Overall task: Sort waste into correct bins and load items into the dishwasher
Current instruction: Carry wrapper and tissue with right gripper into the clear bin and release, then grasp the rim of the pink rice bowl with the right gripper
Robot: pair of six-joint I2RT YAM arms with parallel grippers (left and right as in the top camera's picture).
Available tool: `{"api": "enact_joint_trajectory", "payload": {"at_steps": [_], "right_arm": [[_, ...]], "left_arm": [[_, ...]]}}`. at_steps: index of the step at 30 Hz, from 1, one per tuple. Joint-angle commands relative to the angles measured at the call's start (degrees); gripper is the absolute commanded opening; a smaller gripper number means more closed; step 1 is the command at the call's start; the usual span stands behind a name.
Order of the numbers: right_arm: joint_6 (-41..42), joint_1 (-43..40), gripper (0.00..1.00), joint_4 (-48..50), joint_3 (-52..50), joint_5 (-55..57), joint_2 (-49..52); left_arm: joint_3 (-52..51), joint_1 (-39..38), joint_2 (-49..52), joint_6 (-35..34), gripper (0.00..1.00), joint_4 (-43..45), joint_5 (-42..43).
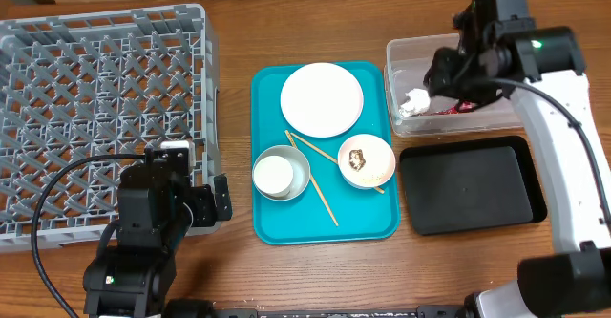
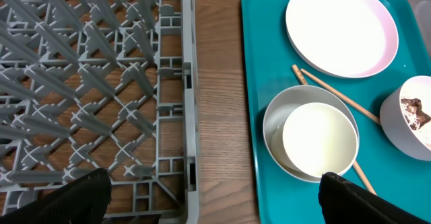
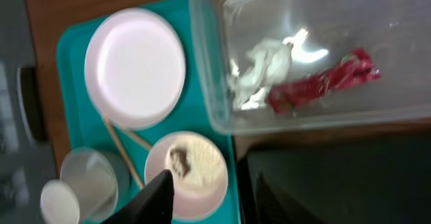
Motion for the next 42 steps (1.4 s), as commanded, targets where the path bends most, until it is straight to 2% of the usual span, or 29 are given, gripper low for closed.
{"api": "enact_joint_trajectory", "payload": {"at_steps": [1, 6, 11, 17, 19, 24, 31, 42], "right_arm": [[-6.2, 2.5, 0.45, -1.9, 0.2, -4.5, 0.0], [-8.9, 10.2, 0.53, -2.1, -4.8, -4.5, 0.1], [-8.1, 18.9, 0.54, 3.5, -11.6, 0.5, 1.5], [-3.9, 25.5, 0.52, 15.4, -22.1, 7.4, 3.0], [-1.2, 26.5, 0.50, 18.9, -24.9, 8.9, 3.4], [-0.6, 27.6, 0.44, 25.0, -28.7, 8.6, 5.2], [-0.6, 27.7, 0.35, 25.8, -29.0, 5.4, 7.5], [0.3, 29.2, 0.33, 25.3, -29.0, 5.0, 8.8]], "left_arm": [[1.1, -0.3, -0.2, -0.2, 1.00, 0.3, -0.3], [1.1, -0.3, -0.2, -0.2, 1.00, 0.5, -0.3], [1.1, -0.3, -0.2, -0.2, 1.00, 0.5, -0.3], [1.1, -0.3, -0.2, -0.2, 1.00, 0.4, -0.3], [1.1, -0.3, -0.2, -0.2, 1.00, 0.1, -0.2], [1.1, -0.3, -0.2, -0.2, 1.00, 0.0, -0.3], [1.1, -0.3, -0.2, -0.2, 1.00, 0.0, -0.3], [1.1, -0.3, -0.2, -0.2, 1.00, 0.0, -0.3]]}}
